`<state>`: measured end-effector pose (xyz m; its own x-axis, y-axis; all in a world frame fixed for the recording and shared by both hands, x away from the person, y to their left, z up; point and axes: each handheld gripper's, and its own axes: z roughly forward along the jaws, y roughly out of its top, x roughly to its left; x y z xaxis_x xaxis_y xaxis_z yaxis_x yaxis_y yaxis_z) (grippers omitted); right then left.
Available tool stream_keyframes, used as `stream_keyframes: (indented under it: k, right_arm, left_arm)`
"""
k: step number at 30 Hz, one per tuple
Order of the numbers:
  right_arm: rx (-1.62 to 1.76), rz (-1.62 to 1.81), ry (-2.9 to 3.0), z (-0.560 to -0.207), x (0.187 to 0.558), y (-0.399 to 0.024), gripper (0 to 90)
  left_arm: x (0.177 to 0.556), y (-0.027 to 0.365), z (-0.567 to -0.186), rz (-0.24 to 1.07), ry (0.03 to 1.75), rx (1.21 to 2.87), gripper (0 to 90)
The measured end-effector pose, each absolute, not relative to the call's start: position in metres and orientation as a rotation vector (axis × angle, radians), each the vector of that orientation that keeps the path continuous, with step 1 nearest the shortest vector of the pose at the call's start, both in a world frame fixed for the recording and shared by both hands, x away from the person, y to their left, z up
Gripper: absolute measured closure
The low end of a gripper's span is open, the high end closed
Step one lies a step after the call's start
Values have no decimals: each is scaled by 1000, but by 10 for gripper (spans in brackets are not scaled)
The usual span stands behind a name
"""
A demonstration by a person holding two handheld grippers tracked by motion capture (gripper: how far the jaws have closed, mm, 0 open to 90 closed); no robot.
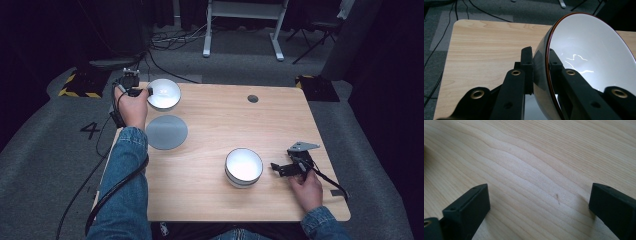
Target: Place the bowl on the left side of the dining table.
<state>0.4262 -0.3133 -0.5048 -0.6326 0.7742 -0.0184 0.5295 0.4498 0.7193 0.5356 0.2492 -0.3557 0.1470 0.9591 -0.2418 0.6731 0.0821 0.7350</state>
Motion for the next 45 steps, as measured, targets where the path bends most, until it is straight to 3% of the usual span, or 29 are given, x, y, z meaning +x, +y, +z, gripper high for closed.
stream_keyframes:
  k: [3,28,45]
  right_arm:
    - [1108,990,2361,-505,426,-313,36]
    - [1108,990,2361,-505,426,-313,36]
    - [1108,990,2361,-505,426,-313,36]
  left_arm:
    - [535,248,-359,494,1611,1697,797]
    - [535,255,-428,282,1731,1690,787]
    - [531,252,-451,189,1719,1752,785]
